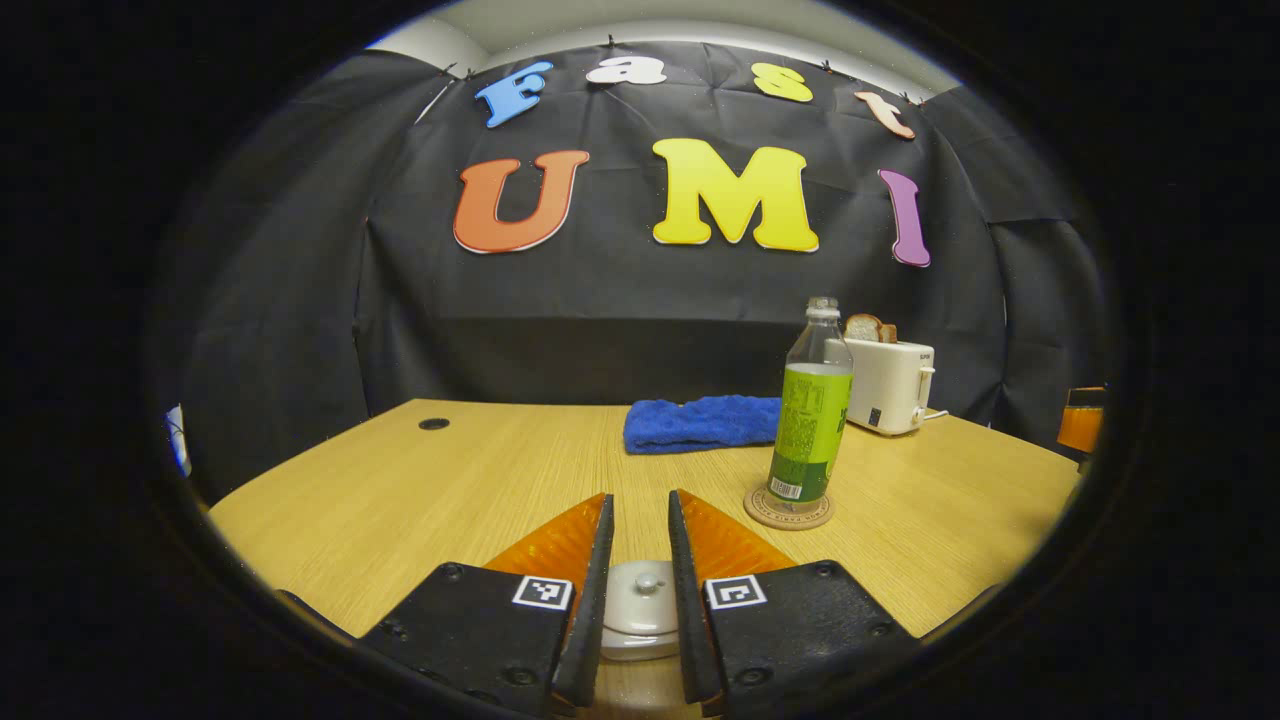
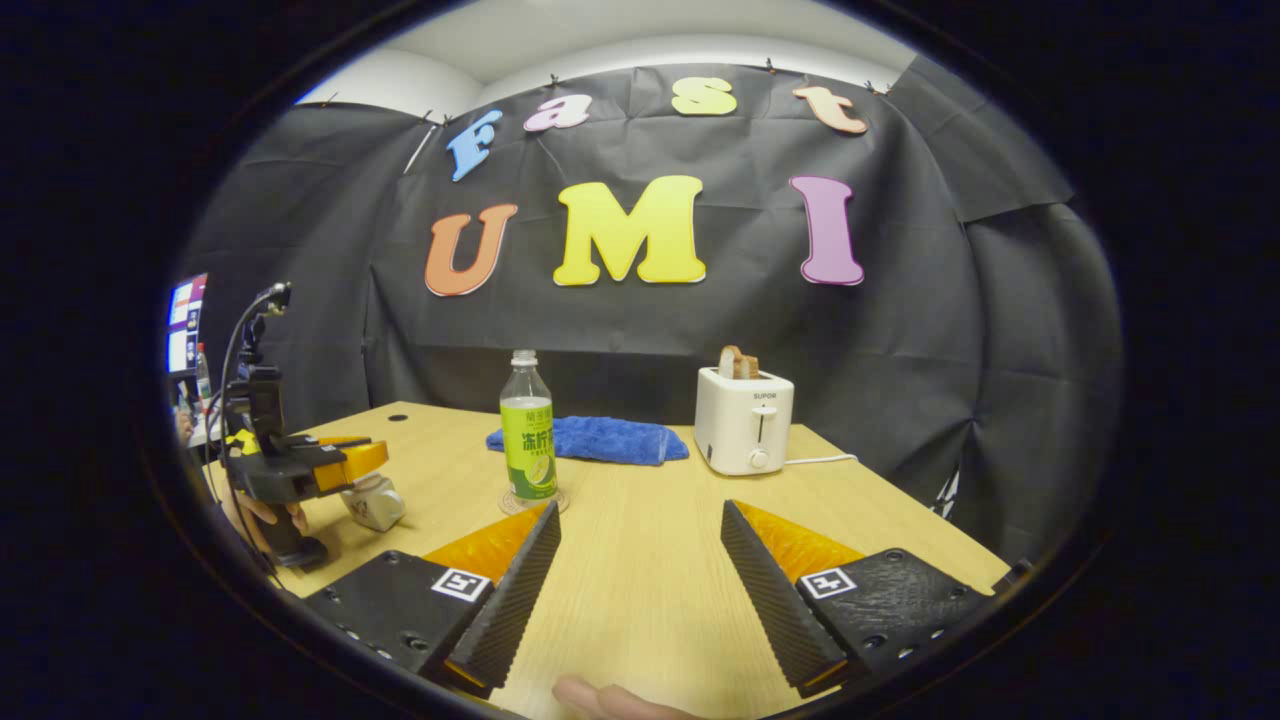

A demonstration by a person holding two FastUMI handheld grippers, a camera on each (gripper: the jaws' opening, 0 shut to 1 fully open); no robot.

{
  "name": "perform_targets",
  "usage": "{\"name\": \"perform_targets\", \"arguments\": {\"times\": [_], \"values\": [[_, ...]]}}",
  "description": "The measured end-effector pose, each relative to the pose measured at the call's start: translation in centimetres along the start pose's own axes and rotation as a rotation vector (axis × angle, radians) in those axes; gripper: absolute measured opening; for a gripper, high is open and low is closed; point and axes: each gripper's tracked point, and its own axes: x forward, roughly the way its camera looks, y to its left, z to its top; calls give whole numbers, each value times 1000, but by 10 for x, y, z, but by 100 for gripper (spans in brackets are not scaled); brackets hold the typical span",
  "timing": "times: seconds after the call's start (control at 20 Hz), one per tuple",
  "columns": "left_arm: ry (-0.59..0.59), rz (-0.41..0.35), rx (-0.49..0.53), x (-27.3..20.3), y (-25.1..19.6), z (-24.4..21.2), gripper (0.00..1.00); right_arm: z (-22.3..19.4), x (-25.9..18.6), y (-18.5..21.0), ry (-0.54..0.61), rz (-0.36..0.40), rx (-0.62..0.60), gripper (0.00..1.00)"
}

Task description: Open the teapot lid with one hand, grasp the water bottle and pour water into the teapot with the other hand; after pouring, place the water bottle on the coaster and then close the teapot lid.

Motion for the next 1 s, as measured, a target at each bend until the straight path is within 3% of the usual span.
{"name": "perform_targets", "arguments": {"times": [0.25,0.35,0.45,0.6,0.65,1.0], "values": [[-27,2,-1,-24,-5,40,57,2,-3,-1,3,-11,8,94],[-37,-5,8,-38,-12,58,61,5,-6,2,3,-5,9,94],[-62,19,27,-54,-13,77,73,8,-11,3,4,-4,9,96],[-87,52,35,-83,-19,93,75,21,-22,9,-11,39,11,96],[-97,64,37,-92,-20,97,83,26,-26,6,-15,40,12,96],[-87,100,78,-151,-34,94,90,63,-69,-18,-77,-77,-28,96]]}}
